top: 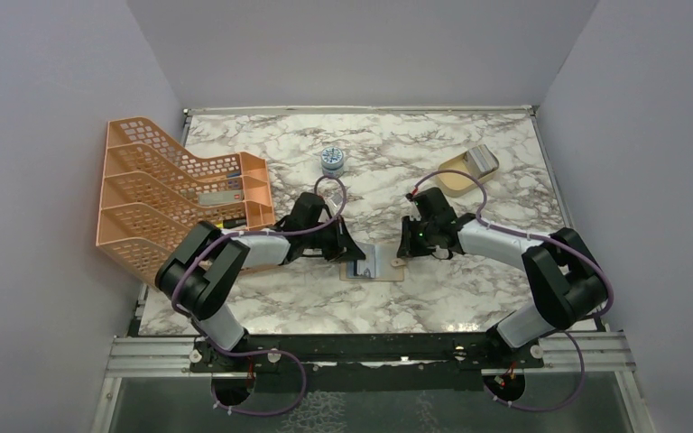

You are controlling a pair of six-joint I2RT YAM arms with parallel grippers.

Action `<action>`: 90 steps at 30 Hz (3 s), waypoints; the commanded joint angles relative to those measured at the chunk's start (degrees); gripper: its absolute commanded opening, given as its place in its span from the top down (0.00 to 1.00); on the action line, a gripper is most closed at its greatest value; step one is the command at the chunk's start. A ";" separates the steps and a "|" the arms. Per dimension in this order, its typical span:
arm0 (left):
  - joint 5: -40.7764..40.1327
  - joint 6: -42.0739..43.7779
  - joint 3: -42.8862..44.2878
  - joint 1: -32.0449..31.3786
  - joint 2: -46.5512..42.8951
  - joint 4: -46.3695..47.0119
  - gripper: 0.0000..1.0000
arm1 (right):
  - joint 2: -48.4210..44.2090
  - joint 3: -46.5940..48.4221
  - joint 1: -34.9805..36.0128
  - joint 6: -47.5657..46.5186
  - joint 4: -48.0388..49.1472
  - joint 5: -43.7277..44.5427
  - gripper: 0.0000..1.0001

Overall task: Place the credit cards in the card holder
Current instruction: Insert the credit card into the card holder.

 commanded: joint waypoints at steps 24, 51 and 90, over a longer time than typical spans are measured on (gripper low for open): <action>2.24 5.43 3.76 -0.38 5.58 -1.79 1.00 | -0.20 4.97 6.52 2.31 -5.69 11.58 0.51; 2.25 10.51 8.79 -0.31 5.82 -9.06 1.00 | 2.67 3.03 6.52 -0.20 -4.70 16.22 0.85; 4.12 5.22 10.22 -0.39 11.18 -5.84 1.00 | 2.15 2.69 6.54 0.26 -3.98 15.08 0.85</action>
